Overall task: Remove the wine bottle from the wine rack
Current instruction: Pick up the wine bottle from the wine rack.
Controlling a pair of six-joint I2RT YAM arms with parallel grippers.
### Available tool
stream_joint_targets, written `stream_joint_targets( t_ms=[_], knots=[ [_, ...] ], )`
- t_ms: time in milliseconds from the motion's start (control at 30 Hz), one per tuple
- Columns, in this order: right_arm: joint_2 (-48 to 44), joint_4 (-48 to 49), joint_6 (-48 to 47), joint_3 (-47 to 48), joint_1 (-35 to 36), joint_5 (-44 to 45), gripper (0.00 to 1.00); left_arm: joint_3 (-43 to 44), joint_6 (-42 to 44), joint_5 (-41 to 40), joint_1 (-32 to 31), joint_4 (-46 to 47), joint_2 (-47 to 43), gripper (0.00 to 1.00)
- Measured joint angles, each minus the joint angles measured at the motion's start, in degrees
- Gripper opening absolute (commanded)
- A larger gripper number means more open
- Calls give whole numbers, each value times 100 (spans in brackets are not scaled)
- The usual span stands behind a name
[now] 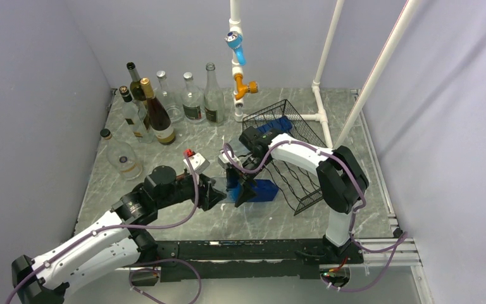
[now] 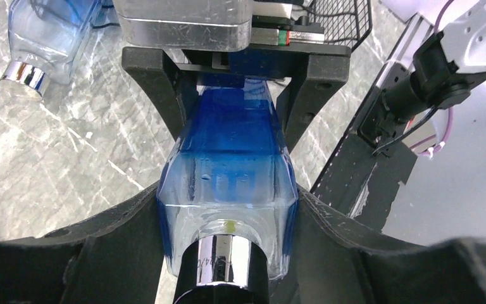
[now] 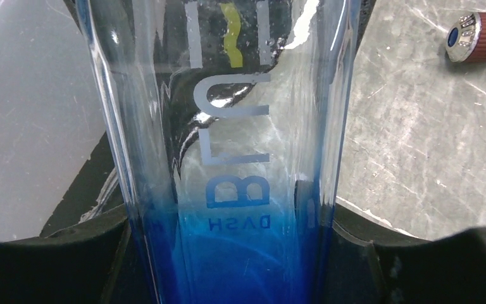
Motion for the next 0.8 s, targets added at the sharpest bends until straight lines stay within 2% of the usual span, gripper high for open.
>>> stream_joint_targets(
  t_ms=[133, 233, 267, 500, 800],
  knots=[
    [24, -109, -59, 22, -4, -31, 0, -284, -302, -17, 2, 411, -190, 80],
    [24, -166, -149, 24, -7, -28, 0, -396, -553, -151, 2, 719, -354, 96],
    [24, -190, -181, 24, -11, -31, 0, -446, -623, -195, 2, 820, -431, 99],
    [26, -337, -378, 46, -81, -125, 0, -1126, -1047, -612, 2, 1521, -1241, 100],
    [35, -509, -586, 116, -144, -223, 0, -1419, -1084, -944, 4, 1880, -2162, 100]
  ],
)
